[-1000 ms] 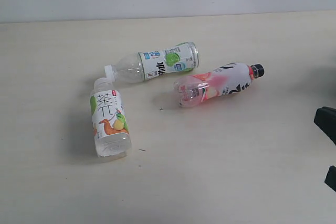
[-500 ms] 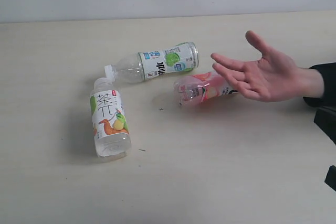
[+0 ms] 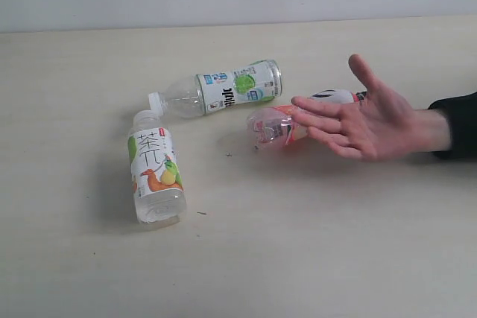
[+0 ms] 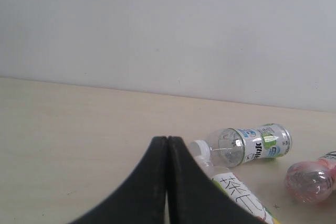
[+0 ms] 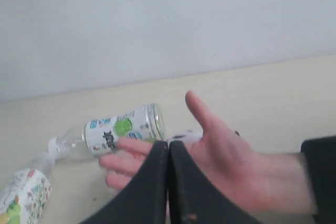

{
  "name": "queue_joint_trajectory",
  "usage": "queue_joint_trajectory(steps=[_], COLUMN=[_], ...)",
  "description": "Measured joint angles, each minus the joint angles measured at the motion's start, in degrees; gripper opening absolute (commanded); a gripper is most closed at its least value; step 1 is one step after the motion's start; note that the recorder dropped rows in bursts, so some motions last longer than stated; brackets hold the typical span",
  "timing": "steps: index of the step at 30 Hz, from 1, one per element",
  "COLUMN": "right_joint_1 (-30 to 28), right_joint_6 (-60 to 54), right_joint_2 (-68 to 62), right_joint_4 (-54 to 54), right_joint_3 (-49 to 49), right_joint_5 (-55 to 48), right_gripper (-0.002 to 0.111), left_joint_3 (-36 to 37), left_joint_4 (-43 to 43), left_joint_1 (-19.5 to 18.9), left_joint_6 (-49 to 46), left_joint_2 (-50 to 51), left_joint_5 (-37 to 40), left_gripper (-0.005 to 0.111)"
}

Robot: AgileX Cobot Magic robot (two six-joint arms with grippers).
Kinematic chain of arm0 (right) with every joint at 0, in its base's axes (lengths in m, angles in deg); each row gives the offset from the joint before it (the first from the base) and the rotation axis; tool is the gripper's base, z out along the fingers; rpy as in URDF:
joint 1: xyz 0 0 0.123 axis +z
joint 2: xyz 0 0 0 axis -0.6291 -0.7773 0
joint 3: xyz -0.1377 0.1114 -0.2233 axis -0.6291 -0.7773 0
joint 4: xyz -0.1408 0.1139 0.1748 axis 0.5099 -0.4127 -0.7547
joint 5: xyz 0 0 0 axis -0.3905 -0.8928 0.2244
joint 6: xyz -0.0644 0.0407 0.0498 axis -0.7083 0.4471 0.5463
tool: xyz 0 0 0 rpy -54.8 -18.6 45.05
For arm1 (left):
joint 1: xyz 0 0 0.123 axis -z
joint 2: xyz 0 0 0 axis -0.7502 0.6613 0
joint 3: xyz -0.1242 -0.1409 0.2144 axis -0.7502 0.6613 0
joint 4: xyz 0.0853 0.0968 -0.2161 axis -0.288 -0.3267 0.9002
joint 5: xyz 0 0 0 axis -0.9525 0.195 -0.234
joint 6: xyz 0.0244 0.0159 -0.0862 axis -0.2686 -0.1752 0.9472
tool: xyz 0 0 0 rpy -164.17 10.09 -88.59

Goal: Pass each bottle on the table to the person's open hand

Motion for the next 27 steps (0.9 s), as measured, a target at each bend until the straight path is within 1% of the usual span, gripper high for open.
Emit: queue_joint_trajectory(steps=[6,10,13,18,21,27], right_joint_1=[0.0,0.0,0.0,0.0,0.0,0.0], right_joint_6=[0.6,0.8,-1.5,-8.8,-9.8,-12.4], right_joint_2=[-2.7,-10.3,-18.8,-35.9,-46.6,-65.2], right_joint_4=[4.1,7.6,8.6,12.0,20.0,40.2], right_joint_3=[10.5,18.8,27.6,45.1,56.3,80.9], right_joint_5=[0.7,0.5,-2.7,-18.2,-29.8,-54.3], right_gripper=[0.0,0.0,0.0,0.0,0.0,0.0], left_joint_3=[0.0,0.0,0.0,0.0,0.0,0.0], left_joint_4=[0.0,0.0,0.0,0.0,0.0,0.0], left_joint_1=[0.0,0.0,0.0,0.0,0.0,0.0], left_joint_6=[0.0,0.0,0.0,0.0,0.0,0.0], left_joint_2=[0.0,0.0,0.0,0.0,0.0,0.0], left_joint_5=[0.0,0.0,0.0,0.0,0.0,0.0], left_gripper=[0.0,0.0,0.0,0.0,0.0,0.0])
